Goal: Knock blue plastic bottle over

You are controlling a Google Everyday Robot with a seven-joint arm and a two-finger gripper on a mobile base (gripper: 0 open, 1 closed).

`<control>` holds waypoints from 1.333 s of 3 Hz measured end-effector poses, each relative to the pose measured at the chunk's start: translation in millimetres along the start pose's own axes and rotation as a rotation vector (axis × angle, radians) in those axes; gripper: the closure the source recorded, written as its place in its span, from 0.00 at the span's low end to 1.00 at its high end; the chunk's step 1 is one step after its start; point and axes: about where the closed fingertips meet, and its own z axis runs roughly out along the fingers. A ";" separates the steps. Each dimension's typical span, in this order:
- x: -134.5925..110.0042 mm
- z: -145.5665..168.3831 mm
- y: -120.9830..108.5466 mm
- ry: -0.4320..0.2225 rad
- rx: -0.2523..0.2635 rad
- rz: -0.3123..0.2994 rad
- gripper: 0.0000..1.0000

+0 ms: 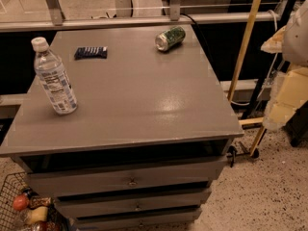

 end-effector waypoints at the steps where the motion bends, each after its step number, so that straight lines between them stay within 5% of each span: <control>1: 0.0 0.0 0.0 0.000 0.000 0.000 0.00; 2: -20.4 6.2 -6.6 -0.058 0.011 0.019 0.00; 3: -81.0 16.5 -12.6 -0.200 -0.003 -0.056 0.00; 4: -158.7 27.0 -1.8 -0.421 -0.063 -0.165 0.00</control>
Offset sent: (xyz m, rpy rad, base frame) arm 0.0353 0.0499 -0.0046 0.1595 -0.0452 -0.0152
